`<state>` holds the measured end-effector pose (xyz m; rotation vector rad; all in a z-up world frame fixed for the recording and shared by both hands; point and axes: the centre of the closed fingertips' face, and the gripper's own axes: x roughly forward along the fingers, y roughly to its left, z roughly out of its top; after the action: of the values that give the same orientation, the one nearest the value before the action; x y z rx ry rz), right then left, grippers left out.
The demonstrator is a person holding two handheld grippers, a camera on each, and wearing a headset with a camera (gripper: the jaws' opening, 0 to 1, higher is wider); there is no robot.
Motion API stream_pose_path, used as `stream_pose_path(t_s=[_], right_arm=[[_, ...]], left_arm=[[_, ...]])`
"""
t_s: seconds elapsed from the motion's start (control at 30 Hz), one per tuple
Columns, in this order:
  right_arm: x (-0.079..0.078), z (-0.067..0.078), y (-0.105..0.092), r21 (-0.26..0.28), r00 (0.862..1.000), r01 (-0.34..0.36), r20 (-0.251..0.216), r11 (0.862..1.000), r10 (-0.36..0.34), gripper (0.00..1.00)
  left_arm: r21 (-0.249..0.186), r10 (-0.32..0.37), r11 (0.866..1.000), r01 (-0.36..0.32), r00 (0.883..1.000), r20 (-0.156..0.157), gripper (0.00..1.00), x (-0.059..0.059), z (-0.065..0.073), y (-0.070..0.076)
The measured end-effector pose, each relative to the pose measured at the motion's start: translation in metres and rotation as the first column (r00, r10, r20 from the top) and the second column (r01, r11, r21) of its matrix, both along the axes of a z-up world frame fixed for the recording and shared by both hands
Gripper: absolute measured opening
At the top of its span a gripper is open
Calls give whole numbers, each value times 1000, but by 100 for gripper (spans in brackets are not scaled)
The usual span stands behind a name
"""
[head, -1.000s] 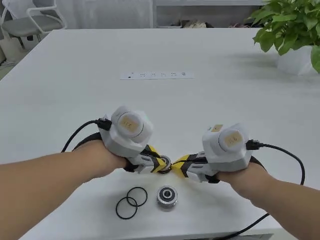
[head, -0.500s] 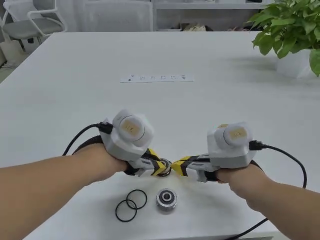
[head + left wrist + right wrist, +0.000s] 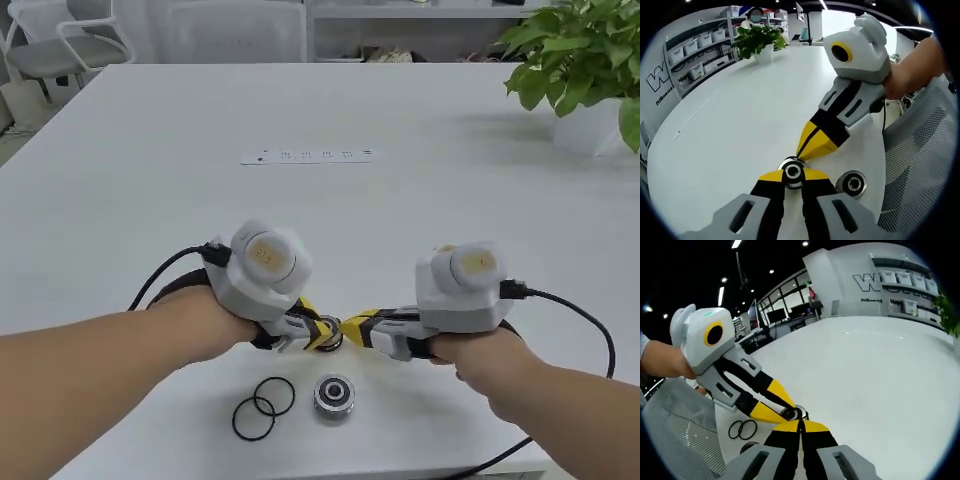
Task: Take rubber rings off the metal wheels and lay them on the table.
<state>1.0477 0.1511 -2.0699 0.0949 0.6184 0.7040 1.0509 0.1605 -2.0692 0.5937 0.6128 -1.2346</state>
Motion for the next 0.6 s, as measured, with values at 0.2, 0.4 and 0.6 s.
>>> stream_pose_path(t_s=[0.2, 0.4, 0.6], right_arm=[[-1, 3, 4, -7, 1000, -17, 7, 1000, 17, 0], [-3, 5, 8, 0, 999, -32, 16, 999, 32, 0], [-4, 12, 14, 5, 997, -62, 37, 998, 62, 0]], left_arm=[[3, 2, 1000, -2, 1000, -2, 7, 0, 0, 0], [11, -5, 1000, 5, 1000, 0, 7, 0, 0, 0], [6, 1, 1000, -1, 1000, -4, 7, 0, 0, 0]])
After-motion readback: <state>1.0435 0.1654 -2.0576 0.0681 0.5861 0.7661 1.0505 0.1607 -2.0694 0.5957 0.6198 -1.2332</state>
